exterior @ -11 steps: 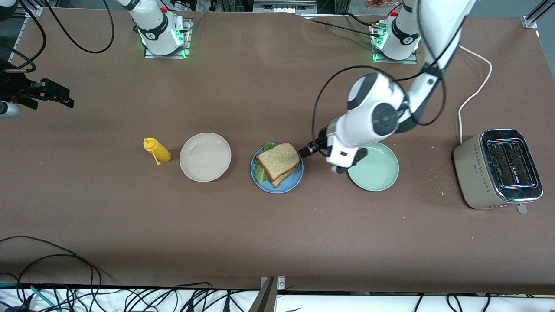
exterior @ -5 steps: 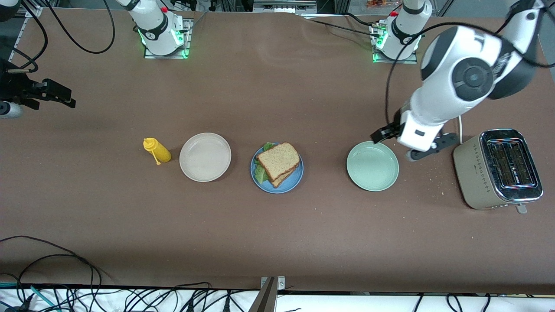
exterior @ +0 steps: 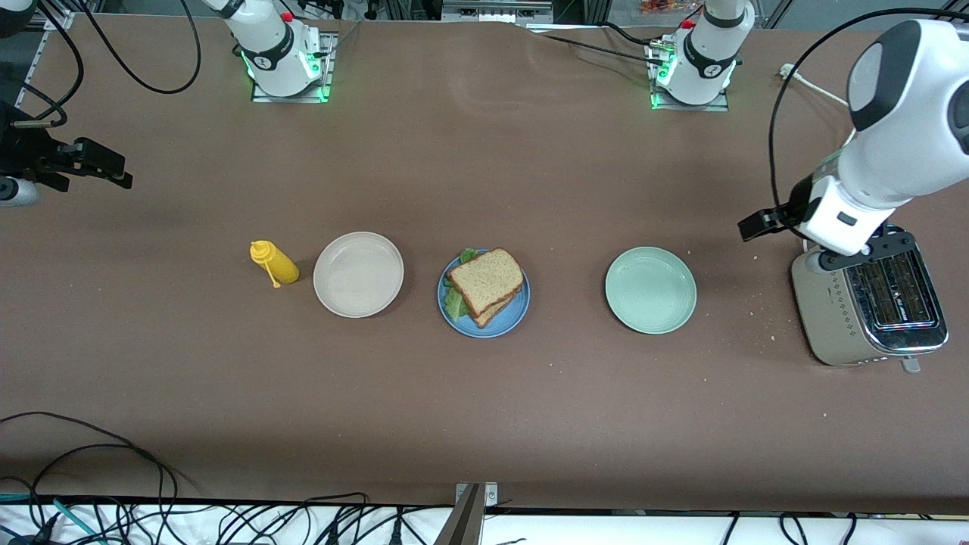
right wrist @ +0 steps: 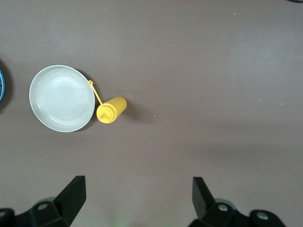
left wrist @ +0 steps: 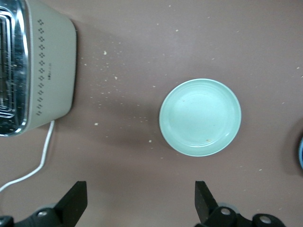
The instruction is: Make sandwich in blue plate with both arms
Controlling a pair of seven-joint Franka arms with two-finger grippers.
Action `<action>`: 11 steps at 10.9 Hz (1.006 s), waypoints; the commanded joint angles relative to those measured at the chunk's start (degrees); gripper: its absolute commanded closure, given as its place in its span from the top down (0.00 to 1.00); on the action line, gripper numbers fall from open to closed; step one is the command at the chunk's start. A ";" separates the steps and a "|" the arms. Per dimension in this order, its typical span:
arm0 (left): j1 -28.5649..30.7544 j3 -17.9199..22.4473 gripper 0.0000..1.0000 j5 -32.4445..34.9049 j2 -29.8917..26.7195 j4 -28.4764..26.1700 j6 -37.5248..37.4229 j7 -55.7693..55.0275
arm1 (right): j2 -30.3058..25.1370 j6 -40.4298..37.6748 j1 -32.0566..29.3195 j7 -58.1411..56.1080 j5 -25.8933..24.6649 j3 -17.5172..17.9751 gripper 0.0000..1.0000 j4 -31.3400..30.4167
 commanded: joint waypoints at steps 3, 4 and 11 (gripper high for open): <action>5.95 -0.81 1.00 -1.92 -5.77 -5.62 2.26 8.16 | 0.28 -0.77 -0.09 0.24 -0.42 0.21 1.00 1.17; 5.95 -0.81 1.00 -3.05 -7.96 -8.95 5.40 8.16 | 0.28 -0.77 -0.09 0.24 -0.42 0.21 1.00 1.17; -10.94 17.21 1.00 -5.07 -8.95 -10.56 7.37 8.50 | 0.28 -0.86 -0.09 0.16 -0.42 0.21 1.00 1.17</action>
